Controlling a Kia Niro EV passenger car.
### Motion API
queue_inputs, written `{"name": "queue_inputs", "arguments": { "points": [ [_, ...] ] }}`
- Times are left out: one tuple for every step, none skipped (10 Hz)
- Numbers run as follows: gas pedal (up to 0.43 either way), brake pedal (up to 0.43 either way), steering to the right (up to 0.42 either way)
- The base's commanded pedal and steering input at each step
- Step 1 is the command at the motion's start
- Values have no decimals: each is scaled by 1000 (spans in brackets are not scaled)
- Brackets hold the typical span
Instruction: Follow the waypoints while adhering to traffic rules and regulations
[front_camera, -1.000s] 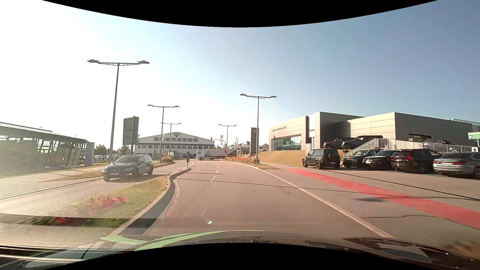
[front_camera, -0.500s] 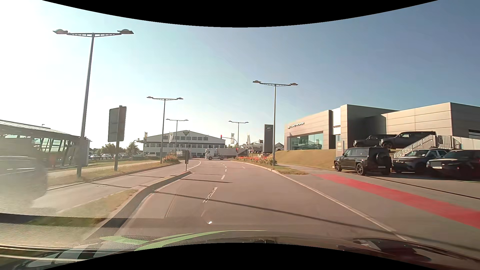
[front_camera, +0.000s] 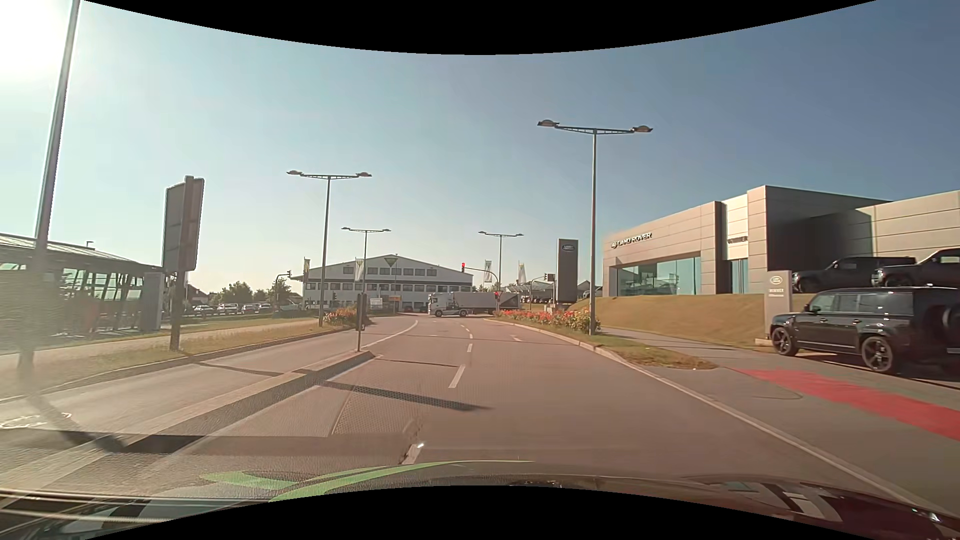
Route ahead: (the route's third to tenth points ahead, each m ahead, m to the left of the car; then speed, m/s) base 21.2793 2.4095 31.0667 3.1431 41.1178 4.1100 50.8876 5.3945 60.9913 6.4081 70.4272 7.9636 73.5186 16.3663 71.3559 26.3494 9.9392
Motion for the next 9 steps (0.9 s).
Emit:
{"name": "queue_inputs", "arguments": {
  "points": [
    [0,0,-39],
    [0,0,-37],
    [0,0,-37],
    [0,0,-36],
    [0,0,-34],
    [0,0,-33],
    [0,0,-32],
    [0,0,-31],
    [0,0,-30]
  ]
}}
